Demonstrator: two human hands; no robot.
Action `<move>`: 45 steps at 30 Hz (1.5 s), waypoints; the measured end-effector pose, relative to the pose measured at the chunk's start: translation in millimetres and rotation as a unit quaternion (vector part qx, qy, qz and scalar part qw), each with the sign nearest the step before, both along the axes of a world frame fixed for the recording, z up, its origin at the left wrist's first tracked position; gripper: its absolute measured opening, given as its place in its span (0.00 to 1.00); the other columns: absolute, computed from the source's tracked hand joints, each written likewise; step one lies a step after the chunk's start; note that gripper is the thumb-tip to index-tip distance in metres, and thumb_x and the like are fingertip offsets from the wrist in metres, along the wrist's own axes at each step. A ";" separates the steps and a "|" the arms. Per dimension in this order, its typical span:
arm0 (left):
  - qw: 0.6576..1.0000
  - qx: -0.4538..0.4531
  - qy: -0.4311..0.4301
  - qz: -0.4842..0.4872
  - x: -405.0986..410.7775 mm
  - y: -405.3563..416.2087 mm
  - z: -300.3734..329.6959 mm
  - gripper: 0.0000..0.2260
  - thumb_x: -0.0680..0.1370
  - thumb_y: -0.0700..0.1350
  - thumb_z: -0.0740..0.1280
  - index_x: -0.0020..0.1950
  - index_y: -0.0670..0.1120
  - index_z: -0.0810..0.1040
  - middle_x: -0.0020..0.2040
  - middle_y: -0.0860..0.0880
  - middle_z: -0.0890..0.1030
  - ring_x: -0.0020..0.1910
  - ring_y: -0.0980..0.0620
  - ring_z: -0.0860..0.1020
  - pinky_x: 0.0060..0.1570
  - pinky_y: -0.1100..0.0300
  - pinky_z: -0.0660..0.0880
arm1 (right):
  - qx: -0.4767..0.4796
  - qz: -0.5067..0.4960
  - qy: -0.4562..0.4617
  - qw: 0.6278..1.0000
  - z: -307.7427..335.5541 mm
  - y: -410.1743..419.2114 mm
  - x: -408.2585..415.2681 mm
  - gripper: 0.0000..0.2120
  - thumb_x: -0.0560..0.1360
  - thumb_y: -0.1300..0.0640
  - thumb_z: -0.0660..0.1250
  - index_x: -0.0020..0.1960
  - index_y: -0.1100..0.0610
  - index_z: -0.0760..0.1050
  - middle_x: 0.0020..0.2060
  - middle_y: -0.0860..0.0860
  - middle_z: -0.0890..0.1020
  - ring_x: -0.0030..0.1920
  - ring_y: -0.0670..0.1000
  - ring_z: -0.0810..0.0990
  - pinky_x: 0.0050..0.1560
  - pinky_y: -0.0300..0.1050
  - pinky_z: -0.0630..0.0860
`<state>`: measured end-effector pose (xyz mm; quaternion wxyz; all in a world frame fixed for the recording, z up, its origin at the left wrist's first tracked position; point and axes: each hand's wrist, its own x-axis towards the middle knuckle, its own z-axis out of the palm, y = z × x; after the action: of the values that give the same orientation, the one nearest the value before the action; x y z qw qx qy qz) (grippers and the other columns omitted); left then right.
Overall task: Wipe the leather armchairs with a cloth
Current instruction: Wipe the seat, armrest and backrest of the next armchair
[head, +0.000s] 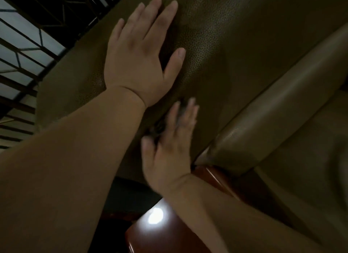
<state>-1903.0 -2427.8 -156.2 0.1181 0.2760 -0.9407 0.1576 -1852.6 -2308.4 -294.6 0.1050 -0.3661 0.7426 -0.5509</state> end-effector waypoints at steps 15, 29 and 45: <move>0.999 0.037 0.000 -0.014 93.1 -12.1 9.9 0.26 0.88 0.57 0.47 0.86 0.53 0.55 0.85 0.47 0.60 0.84 0.45 0.59 0.81 0.41 0.58 | -0.046 0.062 0.156 0.985 -1.0 -1.2 58.0 0.36 0.83 0.44 0.61 0.84 0.51 0.47 0.83 0.54 0.42 0.83 0.61 0.40 0.82 0.62 0.46; 0.999 0.023 0.027 -0.018 97.8 -20.5 7.6 0.28 0.86 0.60 0.46 0.86 0.55 0.55 0.85 0.48 0.60 0.83 0.45 0.59 0.81 0.41 0.57 | -0.057 0.030 0.215 0.975 -39.8 -1.4 66.9 0.39 0.80 0.42 0.65 0.83 0.54 0.52 0.83 0.57 0.46 0.84 0.63 0.46 0.82 0.61 0.47; 0.999 -0.013 0.040 -0.011 103.0 -13.4 2.7 0.32 0.84 0.66 0.50 0.86 0.53 0.57 0.83 0.45 0.64 0.81 0.42 0.63 0.80 0.45 0.59 | 0.121 -0.063 -0.024 0.990 -94.6 23.4 34.2 0.38 0.83 0.41 0.48 0.82 0.58 0.34 0.82 0.63 0.35 0.82 0.62 0.32 0.82 0.63 0.44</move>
<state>-1800.0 -2441.2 -153.5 0.1611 0.2701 -0.9362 0.1572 -1818.4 -2285.1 -389.2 0.1311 -0.2898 0.8230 -0.4707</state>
